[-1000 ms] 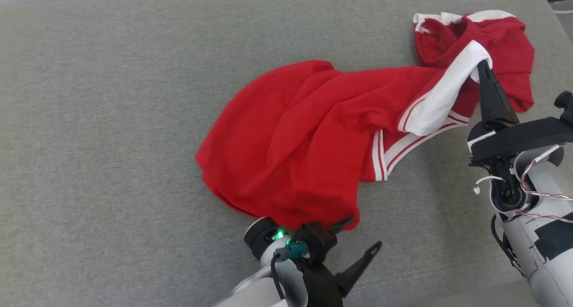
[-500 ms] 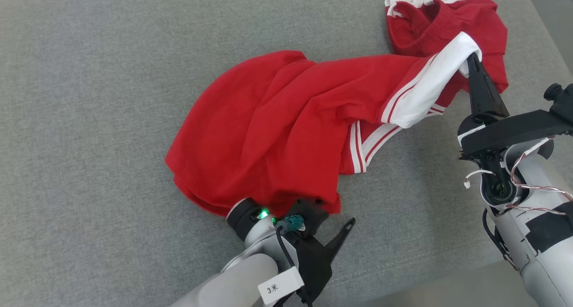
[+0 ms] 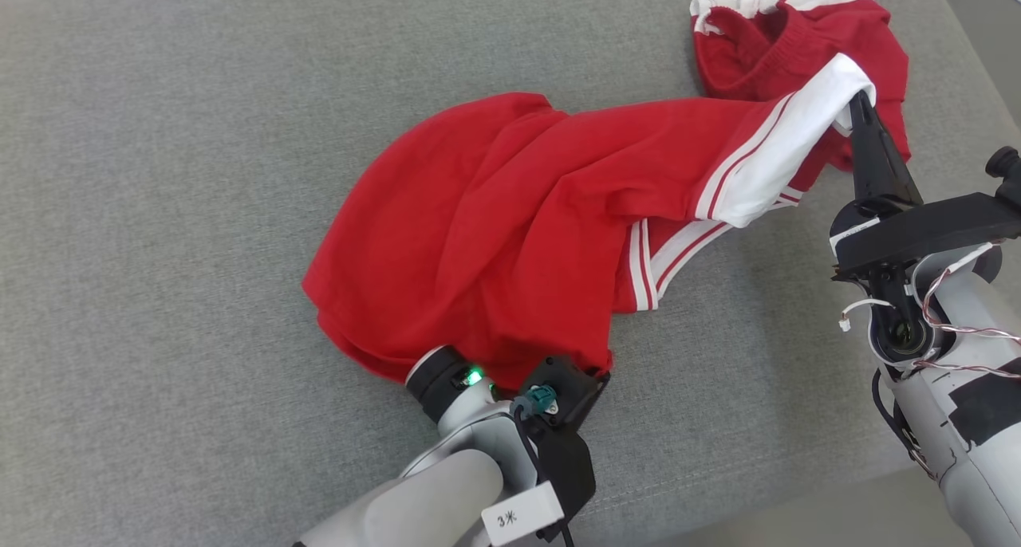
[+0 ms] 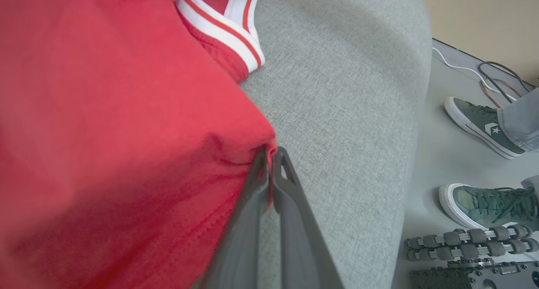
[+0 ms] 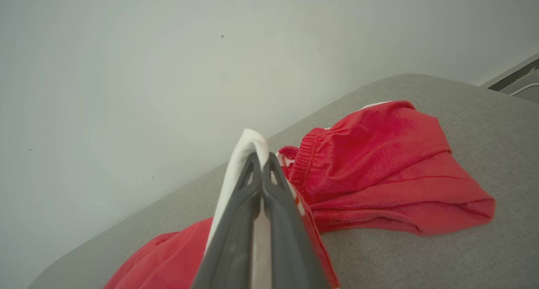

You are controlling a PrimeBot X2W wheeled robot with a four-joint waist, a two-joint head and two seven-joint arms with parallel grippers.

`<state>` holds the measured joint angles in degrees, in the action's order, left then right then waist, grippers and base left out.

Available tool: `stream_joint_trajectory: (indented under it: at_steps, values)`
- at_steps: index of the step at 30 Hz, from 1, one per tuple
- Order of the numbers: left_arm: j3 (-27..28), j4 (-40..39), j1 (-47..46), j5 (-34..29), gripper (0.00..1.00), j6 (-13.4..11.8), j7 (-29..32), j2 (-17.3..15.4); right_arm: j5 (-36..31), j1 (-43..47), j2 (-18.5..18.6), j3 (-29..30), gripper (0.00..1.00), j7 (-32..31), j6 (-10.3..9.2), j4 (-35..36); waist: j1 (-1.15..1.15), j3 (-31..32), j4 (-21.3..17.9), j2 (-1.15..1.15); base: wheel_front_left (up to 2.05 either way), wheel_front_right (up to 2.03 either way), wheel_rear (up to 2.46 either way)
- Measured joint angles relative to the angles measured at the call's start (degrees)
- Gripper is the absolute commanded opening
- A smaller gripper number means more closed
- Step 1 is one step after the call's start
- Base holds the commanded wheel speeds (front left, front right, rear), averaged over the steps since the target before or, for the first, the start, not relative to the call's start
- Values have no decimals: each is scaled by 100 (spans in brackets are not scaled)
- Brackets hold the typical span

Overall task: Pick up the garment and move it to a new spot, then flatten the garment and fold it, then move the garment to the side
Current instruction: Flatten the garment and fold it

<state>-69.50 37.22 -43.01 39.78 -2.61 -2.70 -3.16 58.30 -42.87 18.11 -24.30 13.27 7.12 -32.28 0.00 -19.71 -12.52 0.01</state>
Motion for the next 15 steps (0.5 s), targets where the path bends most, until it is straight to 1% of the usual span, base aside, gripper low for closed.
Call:
stream_joint_trajectory:
  at_steps: [4,7,11,13,15]
  values:
    - [-57,-159,-8,65,0,18,-180,1,25,2,26,-21,0,40,0,-32,0,42,85,0,0,0,0]
    - [-16,-292,-8,221,0,190,-441,1,60,9,98,-8,0,45,0,-49,0,89,163,0,0,0,0]
    - [235,-519,20,234,0,369,-962,-58,109,112,207,32,0,53,0,0,0,185,287,0,0,0,0]
    - [387,-744,24,236,0,421,-1129,-283,122,179,224,35,0,82,0,30,0,258,346,0,0,0,0]
    - [577,-953,108,263,0,421,-1160,-672,180,258,233,41,0,94,0,92,0,345,402,0,0,0,0]
